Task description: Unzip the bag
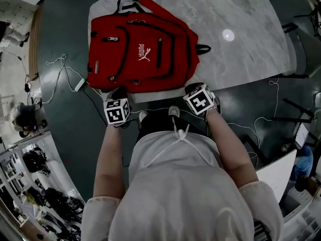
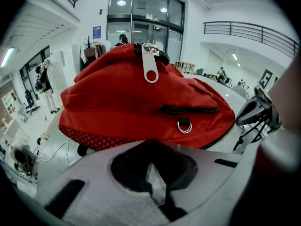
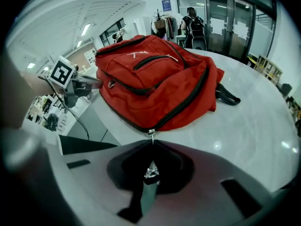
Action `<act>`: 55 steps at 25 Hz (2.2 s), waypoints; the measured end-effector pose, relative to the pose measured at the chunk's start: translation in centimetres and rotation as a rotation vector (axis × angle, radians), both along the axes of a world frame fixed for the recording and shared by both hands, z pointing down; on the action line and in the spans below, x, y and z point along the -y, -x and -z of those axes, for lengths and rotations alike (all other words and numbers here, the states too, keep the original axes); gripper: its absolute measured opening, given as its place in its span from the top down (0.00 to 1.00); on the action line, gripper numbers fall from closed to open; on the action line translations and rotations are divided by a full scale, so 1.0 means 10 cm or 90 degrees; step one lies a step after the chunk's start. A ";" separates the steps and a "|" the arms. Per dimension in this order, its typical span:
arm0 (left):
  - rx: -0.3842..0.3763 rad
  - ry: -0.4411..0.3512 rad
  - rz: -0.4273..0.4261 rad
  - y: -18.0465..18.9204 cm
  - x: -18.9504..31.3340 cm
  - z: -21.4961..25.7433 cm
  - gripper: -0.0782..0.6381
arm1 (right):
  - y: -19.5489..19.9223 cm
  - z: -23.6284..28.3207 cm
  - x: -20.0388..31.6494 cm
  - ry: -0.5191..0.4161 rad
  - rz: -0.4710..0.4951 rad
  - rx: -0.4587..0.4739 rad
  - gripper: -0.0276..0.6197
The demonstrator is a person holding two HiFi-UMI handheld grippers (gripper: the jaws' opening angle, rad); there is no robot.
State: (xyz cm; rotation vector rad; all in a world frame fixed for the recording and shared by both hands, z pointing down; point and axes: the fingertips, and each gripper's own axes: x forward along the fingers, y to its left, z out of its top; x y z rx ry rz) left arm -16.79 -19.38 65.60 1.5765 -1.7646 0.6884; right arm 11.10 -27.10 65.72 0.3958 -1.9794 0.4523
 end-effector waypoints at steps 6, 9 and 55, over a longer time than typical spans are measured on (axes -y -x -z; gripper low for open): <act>-0.021 -0.002 0.011 0.00 0.02 0.00 0.86 | 0.02 0.02 0.02 -0.026 -0.010 0.010 0.91; -0.016 -0.007 0.025 -0.03 -0.02 0.06 0.86 | 0.04 0.15 0.04 -0.064 -0.037 0.044 0.89; -0.031 -0.539 -0.228 -1.71 0.81 3.60 0.86 | 0.48 3.07 0.30 -0.360 -0.141 0.457 0.91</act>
